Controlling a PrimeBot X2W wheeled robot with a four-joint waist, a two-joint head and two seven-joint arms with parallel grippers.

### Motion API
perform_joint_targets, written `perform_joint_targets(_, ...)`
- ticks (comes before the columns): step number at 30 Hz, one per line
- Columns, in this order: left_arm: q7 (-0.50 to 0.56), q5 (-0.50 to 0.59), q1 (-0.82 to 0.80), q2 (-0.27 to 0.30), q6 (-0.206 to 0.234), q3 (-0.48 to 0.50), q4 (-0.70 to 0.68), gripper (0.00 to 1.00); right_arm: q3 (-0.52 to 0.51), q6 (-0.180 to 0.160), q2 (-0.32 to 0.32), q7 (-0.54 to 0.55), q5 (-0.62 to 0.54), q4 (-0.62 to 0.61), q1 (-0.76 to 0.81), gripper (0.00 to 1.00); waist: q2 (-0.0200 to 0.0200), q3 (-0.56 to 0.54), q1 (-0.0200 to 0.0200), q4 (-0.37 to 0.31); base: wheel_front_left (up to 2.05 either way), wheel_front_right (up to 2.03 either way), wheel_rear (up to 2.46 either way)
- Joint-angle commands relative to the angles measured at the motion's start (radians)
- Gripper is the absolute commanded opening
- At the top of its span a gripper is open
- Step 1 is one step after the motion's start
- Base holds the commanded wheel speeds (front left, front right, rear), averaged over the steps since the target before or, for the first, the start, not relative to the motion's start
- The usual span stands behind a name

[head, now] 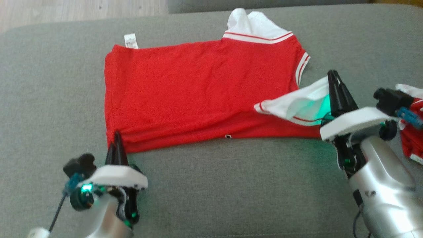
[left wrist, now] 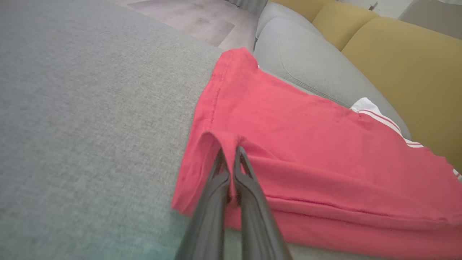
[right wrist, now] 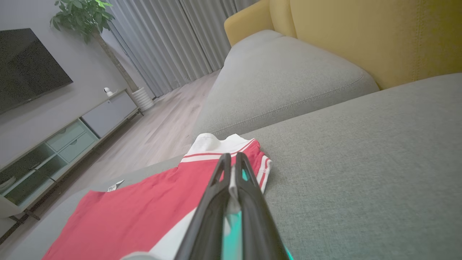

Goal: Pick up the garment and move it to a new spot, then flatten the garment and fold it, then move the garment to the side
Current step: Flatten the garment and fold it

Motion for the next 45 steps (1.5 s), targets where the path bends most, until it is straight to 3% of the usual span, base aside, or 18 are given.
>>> perform_joint_targets(1,-0.005,-0.015,-0.063,0.017,0.014,0.019,-0.011,0.0,0.021,0.003,0.013,-0.019,-0.013,0.006,-0.056,0.0,0.0,0.021,-0.0003,0.009,0.0,0.0,0.0)
perform_joint_targets(3,-0.005,-0.023,-0.093,0.017,0.03,0.019,-0.003,0.01,0.026,0.003,0.021,-0.024,-0.016,0.051,-0.091,0.0,0.0,0.031,-0.0003,0.012,0.0,0.0,0.0)
perform_joint_targets(4,-0.005,-0.031,-0.105,0.017,0.039,0.022,-0.003,0.22,0.025,0.003,0.024,-0.028,-0.018,0.072,-0.106,0.0,0.0,0.035,-0.0003,0.013,0.0,0.0,0.0)
perform_joint_targets(5,-0.005,-0.038,-0.117,0.017,0.051,0.028,-0.009,0.4,0.022,0.003,0.028,-0.033,-0.021,0.093,-0.12,0.44,0.0,0.038,-0.0003,0.014,0.0,0.0,0.0)
perform_joint_targets(6,-0.005,-0.043,-0.125,0.017,0.062,0.034,-0.016,0.92,0.017,0.003,0.033,-0.037,-0.023,0.108,-0.133,1.0,0.0,0.041,-0.0003,0.015,0.0,0.0,0.0)
perform_joint_targets(7,-0.005,-0.041,-0.131,0.017,0.071,0.039,-0.026,1.0,0.008,0.003,0.038,-0.041,-0.027,0.118,-0.144,1.0,0.0,0.043,-0.0003,0.015,0.0,0.0,0.0)
perform_joint_targets(9,-0.005,-0.006,-0.135,0.017,0.092,0.051,-0.059,1.0,-0.004,0.003,0.039,-0.046,-0.054,0.119,-0.158,1.0,0.0,0.045,-0.0003,0.016,0.0,0.0,0.0)
perform_joint_targets(13,-0.005,0.127,-0.081,0.017,0.135,0.08,-0.146,1.0,-0.093,0.003,0.044,-0.047,-0.169,0.008,-0.109,1.0,0.0,0.036,-0.0003,0.01,0.0,0.0,0.0)
perform_joint_targets(17,-0.005,0.233,0.016,0.017,0.142,0.079,-0.166,1.0,-0.145,0.003,0.068,-0.048,-0.292,-0.058,0.005,1.0,0.0,0.009,-0.0003,0.0,0.0,0.0,0.0)
perform_joint_targets(26,-0.005,0.383,0.186,0.017,0.136,0.077,-0.197,1.0,-0.217,0.003,0.116,-0.048,-0.449,-0.113,0.222,1.0,0.0,-0.07,-0.0003,-0.013,0.0,0.0,0.0)
perform_joint_targets(35,-0.005,0.415,0.335,0.017,0.126,0.106,-0.263,1.0,-0.239,0.003,0.144,-0.048,-0.457,-0.099,0.36,1.0,0.0,-0.155,-0.0003,-0.022,0.0,0.0,0.0)
perform_joint_targets(45,-0.005,0.407,0.398,0.017,0.119,0.097,-0.324,1.0,-0.217,0.003,0.146,-0.048,-0.398,-0.087,0.385,1.0,0.0,-0.171,-0.0003,-0.017,0.0,0.0,0.0)
